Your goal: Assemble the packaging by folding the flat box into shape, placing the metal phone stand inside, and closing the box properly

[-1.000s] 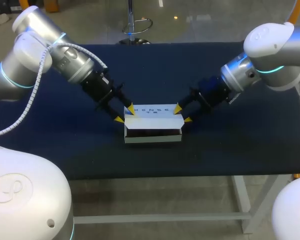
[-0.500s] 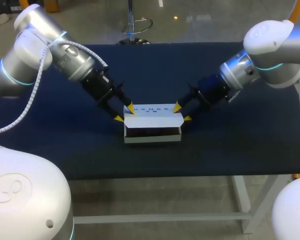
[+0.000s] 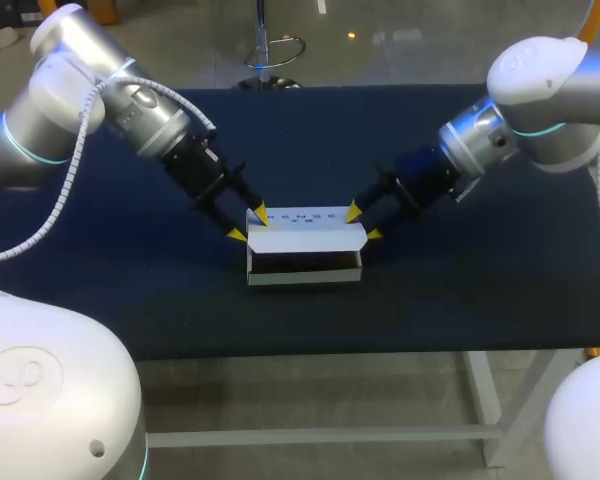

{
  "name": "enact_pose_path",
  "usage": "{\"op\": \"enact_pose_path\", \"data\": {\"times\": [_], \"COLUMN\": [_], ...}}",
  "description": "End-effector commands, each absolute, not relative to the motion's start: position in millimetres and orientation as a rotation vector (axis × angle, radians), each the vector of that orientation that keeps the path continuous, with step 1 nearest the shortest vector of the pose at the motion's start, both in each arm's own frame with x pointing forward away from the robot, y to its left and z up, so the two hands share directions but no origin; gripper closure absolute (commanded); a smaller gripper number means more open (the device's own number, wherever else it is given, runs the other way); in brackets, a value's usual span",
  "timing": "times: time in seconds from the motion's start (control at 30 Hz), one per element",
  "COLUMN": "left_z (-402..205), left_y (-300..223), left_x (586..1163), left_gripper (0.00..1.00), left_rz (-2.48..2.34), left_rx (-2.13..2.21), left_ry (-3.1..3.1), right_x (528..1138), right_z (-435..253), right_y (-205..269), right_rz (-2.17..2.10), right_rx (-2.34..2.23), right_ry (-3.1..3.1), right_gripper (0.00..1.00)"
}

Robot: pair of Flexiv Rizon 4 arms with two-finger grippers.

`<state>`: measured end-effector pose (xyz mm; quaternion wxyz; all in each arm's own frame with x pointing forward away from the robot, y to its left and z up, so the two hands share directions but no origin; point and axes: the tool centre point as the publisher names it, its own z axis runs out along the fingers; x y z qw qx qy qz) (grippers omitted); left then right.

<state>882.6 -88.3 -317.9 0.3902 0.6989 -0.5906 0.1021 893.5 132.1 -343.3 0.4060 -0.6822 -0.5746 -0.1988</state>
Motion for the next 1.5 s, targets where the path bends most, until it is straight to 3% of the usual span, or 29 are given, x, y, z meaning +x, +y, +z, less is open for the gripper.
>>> {"op": "enact_pose_path", "data": {"times": [0.03, 1.5], "left_z": [-316.5, -315.3], "left_y": [-92.2, -80.2], "left_x": [887.0, 898.6], "left_gripper": [0.53, 0.58], "left_rz": [0.239, 0.131], "left_rx": [1.773, 1.708], "left_ry": [-1.502, -1.423], "right_x": [896.2, 902.9], "right_z": [-341.5, -336.5], "right_y": [135.5, 139.6], "right_rz": [-0.492, -0.445], "right_rx": [-1.715, -1.716], "right_ry": [-1.448, -1.408], "right_gripper": [0.54, 0.55]}}
